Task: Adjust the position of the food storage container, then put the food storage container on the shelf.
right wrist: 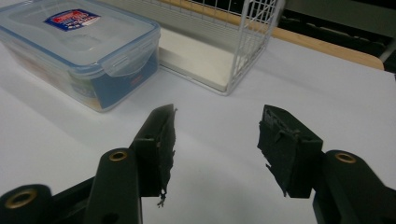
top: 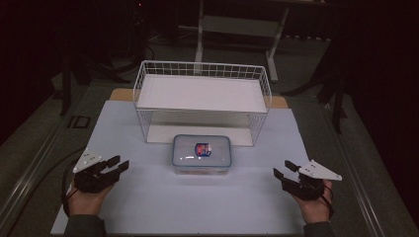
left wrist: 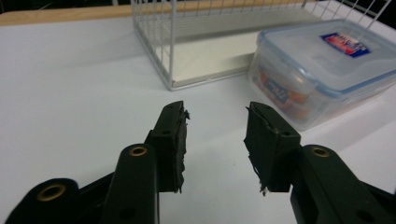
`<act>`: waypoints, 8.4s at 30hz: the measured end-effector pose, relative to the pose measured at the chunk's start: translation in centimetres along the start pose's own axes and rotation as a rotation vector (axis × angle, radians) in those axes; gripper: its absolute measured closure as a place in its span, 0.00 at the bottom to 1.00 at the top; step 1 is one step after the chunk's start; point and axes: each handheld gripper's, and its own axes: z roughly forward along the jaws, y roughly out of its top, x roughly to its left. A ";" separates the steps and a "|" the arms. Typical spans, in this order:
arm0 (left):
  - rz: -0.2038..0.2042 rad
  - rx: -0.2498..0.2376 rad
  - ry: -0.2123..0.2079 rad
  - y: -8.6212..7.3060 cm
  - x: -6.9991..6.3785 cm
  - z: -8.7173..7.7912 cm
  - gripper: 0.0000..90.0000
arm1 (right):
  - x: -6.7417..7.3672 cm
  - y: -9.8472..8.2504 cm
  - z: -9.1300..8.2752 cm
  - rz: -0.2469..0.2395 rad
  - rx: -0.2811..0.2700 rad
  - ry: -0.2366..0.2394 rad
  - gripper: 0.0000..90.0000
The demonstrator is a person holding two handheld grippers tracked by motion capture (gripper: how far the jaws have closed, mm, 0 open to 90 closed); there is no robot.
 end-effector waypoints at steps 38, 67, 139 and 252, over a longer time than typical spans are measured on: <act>0.075 0.033 -0.091 2.7 -4.0 5.2 0.99 | 3.5 4.5 6.9 0.057 0.009 0.118 0.42; 0.108 0.151 -0.122 2.5 -5.5 12.5 1.00 | 4.0 4.2 14.0 0.054 0.173 0.236 1.00; -0.261 0.239 -0.406 3.9 -4.7 15.0 0.28 | 3.4 4.5 15.2 0.457 0.251 0.487 0.30; -0.081 -0.012 -0.396 10.3 -7.4 4.7 0.54 | 4.1 11.6 6.2 0.273 -0.055 0.528 0.55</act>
